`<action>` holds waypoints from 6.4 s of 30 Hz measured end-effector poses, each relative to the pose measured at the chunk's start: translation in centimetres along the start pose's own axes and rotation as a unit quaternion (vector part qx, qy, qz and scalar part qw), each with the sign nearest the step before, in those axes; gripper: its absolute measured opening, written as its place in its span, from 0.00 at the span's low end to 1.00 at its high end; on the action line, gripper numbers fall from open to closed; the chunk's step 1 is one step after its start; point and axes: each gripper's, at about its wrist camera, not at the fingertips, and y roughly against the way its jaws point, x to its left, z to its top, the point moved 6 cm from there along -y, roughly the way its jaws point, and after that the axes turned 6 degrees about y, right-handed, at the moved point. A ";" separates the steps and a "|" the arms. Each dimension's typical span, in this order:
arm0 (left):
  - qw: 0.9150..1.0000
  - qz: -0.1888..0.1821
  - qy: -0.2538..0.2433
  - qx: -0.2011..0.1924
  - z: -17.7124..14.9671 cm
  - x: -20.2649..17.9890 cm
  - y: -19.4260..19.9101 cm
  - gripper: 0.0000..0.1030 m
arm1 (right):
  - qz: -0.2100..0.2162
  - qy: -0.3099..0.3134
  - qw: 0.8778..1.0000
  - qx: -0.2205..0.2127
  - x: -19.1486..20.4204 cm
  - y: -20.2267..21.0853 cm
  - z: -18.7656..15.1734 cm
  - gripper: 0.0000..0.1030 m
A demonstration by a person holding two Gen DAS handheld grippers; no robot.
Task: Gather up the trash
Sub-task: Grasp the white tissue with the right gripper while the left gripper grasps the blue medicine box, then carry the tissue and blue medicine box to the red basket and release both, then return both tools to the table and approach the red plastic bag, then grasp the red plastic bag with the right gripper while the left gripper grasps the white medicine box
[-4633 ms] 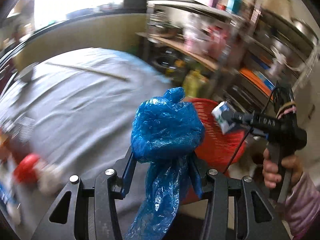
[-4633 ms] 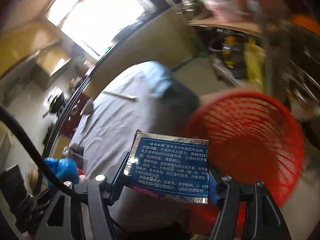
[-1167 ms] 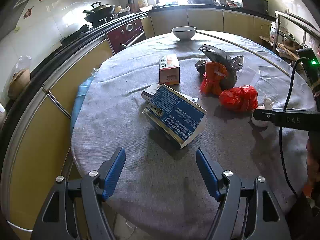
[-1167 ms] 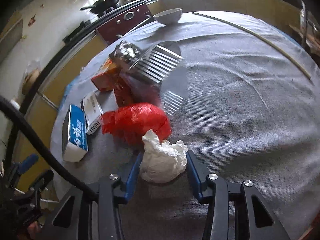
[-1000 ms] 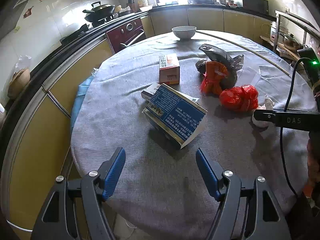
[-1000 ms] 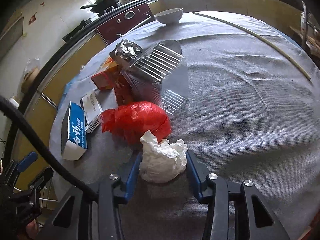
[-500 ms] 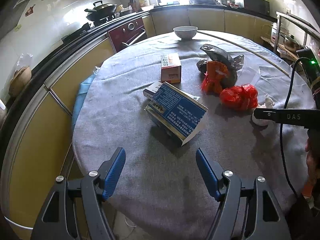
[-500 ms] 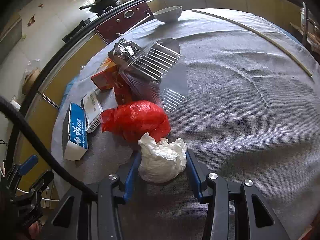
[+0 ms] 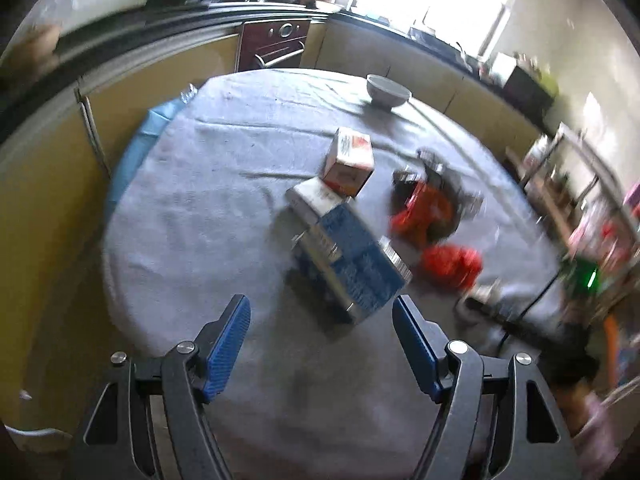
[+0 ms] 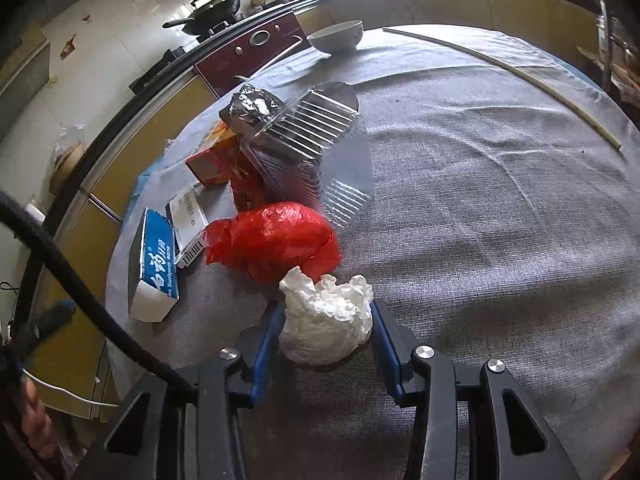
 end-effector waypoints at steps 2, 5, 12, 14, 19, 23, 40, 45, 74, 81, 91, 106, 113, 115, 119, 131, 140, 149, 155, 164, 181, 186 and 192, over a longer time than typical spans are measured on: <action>1.000 -0.014 0.021 0.009 0.6 -0.7 -0.9 0.76 | 0.003 0.002 1.000 -0.003 0.0 0.1 -0.1 0.47; 0.998 -0.020 0.048 0.029 1.4 -1.7 -3.2 0.76 | 0.005 0.006 1.000 -0.007 0.0 0.1 -0.2 0.47; 0.991 0.041 0.095 0.080 2.0 -2.9 -9.1 0.76 | 0.012 0.012 1.000 -0.015 -0.1 0.3 -0.5 0.46; 0.990 0.058 0.090 0.090 1.6 -3.0 -10.2 0.76 | 0.015 0.013 1.000 -0.017 -0.1 0.4 -0.6 0.45; 0.990 0.049 0.096 0.086 0.9 -2.6 -10.7 0.68 | 0.049 -0.008 0.998 -0.030 -0.9 1.1 -1.0 0.41; 0.994 0.041 0.075 0.073 -0.3 -2.9 -9.9 0.60 | 0.058 -0.014 0.997 -0.039 -1.7 2.0 -1.4 0.40; 0.976 -0.093 -0.188 0.060 -8.6 -18.9 -4.7 0.60 | 0.030 -0.072 0.991 -0.107 -8.9 12.5 -5.9 0.40; 0.954 -0.149 -0.247 0.084 -11.3 -25.1 -4.9 0.60 | -0.011 -0.108 0.986 -0.128 -13.4 16.4 -8.2 0.40; 0.910 -0.149 -0.373 0.102 -17.2 -37.7 -5.9 0.68 | -0.079 -0.287 0.934 -0.200 -26.6 26.8 -16.6 0.56; 0.941 -0.050 -0.333 0.034 -11.9 -31.8 -4.0 0.68 | -0.052 -0.226 0.949 -0.211 -22.1 26.2 -11.4 0.56; 0.961 0.020 -0.277 -0.011 -7.7 -24.1 -1.8 0.68 | 0.001 -0.139 0.971 -0.196 -13.6 22.8 -5.4 0.56; 0.972 0.083 -0.219 -0.027 -5.1 -16.0 -0.5 0.68 | 0.049 -0.055 0.984 -0.165 -4.8 18.7 -0.7 0.56; 0.976 0.117 -0.184 -0.024 -4.4 -11.4 -0.3 0.68 | 0.074 -0.021 0.987 -0.144 -1.0 16.3 0.6 0.56; 0.976 0.126 -0.175 -0.024 -4.2 -10.3 -0.1 0.68 | 0.079 -0.014 0.987 -0.138 -0.2 15.7 0.8 0.57; 0.976 0.148 -0.155 -0.029 -3.6 -7.7 0.2 0.68 | 0.092 -0.001 0.988 -0.123 1.6 14.2 0.9 0.57; 0.976 0.181 -0.113 -0.041 -2.5 -2.7 1.4 0.68 | 0.113 0.035 0.989 -0.092 6.0 11.3 1.1 0.57; 0.977 0.181 -0.102 -0.039 -2.2 -1.0 1.4 0.68 | 0.114 0.049 0.989 -0.081 7.8 10.2 1.2 0.57; 0.988 0.142 -0.058 0.010 -2.3 1.8 -0.3 0.68 | 0.080 0.047 0.994 -0.050 6.8 7.2 1.2 0.58; 0.991 0.122 -0.033 0.037 -1.6 2.8 -1.7 0.68 | 0.049 0.030 0.998 -0.026 4.2 4.3 1.5 0.58; 0.994 0.074 0.020 0.075 3.4 1.7 -6.2 0.68 | 0.032 0.017 0.999 -0.020 2.0 1.7 4.7 0.58; 0.980 0.092 0.105 0.143 7.3 -1.7 -15.6 0.71 | 0.097 -0.029 0.995 0.012 2.3 -3.5 4.6 0.66; 0.981 0.111 0.094 0.126 7.5 -2.1 -16.1 0.71 | 0.095 -0.024 0.995 0.002 2.8 -4.0 4.0 0.61; 0.985 0.126 0.070 0.099 7.5 -2.4 -16.2 0.64 | 0.112 -0.026 0.993 0.007 3.1 -3.7 3.0 0.48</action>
